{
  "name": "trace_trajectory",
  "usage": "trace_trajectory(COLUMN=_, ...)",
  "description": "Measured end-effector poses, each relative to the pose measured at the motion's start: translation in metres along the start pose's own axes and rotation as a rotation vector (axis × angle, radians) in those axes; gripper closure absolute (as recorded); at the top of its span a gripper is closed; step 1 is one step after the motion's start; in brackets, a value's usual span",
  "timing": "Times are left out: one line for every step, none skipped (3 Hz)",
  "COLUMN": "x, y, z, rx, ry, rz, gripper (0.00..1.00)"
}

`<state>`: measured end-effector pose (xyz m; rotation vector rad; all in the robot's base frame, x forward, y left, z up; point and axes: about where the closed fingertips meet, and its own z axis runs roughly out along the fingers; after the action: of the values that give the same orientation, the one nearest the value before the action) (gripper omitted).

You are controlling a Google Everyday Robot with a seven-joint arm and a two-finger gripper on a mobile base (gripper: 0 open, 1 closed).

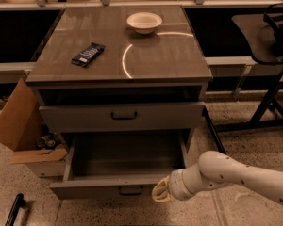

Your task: Open middle drawer

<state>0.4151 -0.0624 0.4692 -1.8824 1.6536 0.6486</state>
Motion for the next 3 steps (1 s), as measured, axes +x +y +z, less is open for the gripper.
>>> trace_trajectory(x=-0.006, y=-0.001, z=-0.020, rx=-0.006, ry=-0.040, rz=-0.021, gripper=0.60)
trace_trajectory(x=-0.006, y=-0.011, z=-0.046, rx=-0.001, ry=-0.065, rz=-0.032, gripper=0.37)
trace_trajectory(x=0.004, y=-0.023, z=-0.086, rx=0.023, ry=-0.064, rz=-0.012, gripper=0.06)
